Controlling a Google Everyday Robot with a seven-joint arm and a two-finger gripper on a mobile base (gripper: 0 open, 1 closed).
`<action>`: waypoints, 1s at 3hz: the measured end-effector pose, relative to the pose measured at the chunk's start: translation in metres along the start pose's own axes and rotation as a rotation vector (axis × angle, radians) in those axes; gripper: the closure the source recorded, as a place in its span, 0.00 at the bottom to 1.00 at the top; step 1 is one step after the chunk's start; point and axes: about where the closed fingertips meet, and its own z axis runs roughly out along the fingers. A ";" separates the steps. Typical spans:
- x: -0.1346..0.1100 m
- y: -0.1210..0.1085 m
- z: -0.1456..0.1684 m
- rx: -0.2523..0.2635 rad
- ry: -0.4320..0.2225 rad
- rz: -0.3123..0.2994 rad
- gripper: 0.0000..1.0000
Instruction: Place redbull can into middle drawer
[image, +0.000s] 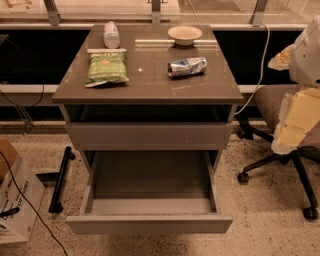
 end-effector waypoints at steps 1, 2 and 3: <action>0.000 0.000 0.000 0.000 0.000 0.000 0.00; -0.010 -0.019 0.008 0.018 -0.072 -0.024 0.00; -0.030 -0.048 0.024 0.028 -0.174 -0.045 0.00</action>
Offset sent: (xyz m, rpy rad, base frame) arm 0.0539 0.0115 -0.0064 0.1425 -0.0827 0.0912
